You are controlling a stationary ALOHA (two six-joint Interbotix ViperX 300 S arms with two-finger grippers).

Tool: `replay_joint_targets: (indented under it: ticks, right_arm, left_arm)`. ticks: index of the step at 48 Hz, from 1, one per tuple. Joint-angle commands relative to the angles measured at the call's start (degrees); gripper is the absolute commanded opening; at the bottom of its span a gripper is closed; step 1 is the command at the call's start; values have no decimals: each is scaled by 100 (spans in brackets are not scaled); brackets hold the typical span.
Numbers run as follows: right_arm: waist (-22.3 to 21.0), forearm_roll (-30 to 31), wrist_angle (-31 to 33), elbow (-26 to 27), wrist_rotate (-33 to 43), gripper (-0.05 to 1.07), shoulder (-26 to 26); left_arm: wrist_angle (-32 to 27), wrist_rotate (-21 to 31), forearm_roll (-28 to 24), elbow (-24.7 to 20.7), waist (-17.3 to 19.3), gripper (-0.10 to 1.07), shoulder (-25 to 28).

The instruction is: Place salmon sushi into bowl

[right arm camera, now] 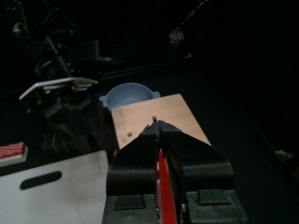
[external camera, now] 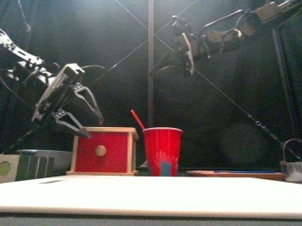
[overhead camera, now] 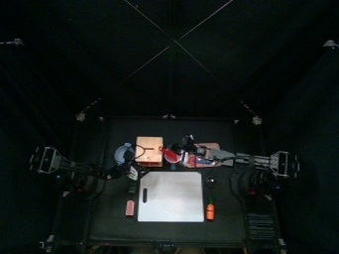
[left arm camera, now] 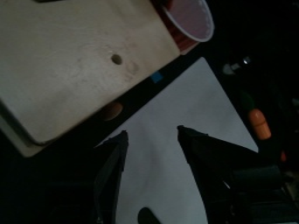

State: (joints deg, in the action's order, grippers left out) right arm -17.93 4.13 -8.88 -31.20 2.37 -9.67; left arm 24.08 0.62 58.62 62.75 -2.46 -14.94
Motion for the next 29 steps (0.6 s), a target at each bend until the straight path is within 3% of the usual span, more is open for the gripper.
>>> replay_joint_targets:
  ticks: [1,11,19,29]
  right_arm:
    - [-79,-62,114,606,18,11,229]
    - [-167,-255,1301,1872,18,10,1107]
    - [-299,-299,2602,3032,0,10,1811]
    - [-369,-290,3797,4104,-70,10,2637]
  left_arm:
    - [79,-9,369,-193,-18,85,123]
    - [360,-9,826,-272,-9,85,281]
    - [580,-9,896,-281,35,85,316]
    - [624,-9,940,-360,114,85,510]
